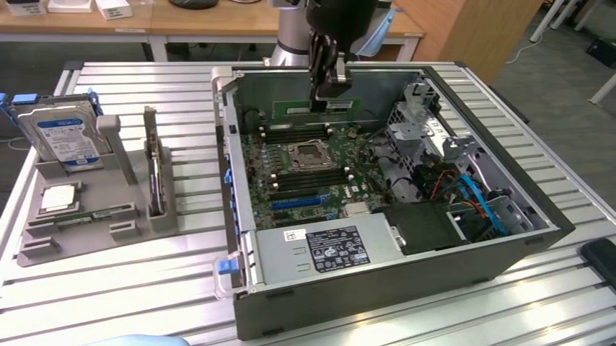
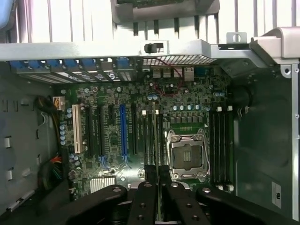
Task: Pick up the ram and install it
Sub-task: 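Pick up the ram and move it above insertion slot, then insert the ram into the slot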
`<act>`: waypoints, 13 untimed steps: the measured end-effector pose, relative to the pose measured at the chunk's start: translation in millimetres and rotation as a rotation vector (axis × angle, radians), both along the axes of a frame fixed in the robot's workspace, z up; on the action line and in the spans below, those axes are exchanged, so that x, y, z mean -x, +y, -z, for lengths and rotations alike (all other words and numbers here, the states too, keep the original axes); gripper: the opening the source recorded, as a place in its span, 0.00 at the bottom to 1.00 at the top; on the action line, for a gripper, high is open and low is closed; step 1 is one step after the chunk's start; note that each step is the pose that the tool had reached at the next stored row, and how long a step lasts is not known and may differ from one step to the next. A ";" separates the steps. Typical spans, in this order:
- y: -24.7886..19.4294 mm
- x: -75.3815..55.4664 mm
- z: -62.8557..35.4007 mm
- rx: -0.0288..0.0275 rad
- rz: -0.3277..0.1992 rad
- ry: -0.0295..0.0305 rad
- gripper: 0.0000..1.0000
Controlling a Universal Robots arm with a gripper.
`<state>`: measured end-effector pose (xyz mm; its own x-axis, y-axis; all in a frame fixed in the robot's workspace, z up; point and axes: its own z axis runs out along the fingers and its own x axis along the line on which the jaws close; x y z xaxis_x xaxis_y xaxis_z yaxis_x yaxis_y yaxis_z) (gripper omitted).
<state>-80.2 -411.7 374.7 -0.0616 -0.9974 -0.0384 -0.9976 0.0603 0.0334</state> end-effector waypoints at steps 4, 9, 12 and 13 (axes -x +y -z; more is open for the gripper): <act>7.4 -2.2 0.1 -0.0001 0.001 -0.0001 0.13; 12.5 -4.3 0.0 0.0000 0.001 0.0000 0.13; 12.5 -4.3 0.0 -0.0001 0.001 0.0000 0.13; 12.6 -4.3 0.0 -0.0001 0.001 0.0001 0.13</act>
<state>-75.8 -399.2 374.7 -0.0626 -0.9973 -0.0384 -0.9976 0.0613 0.0335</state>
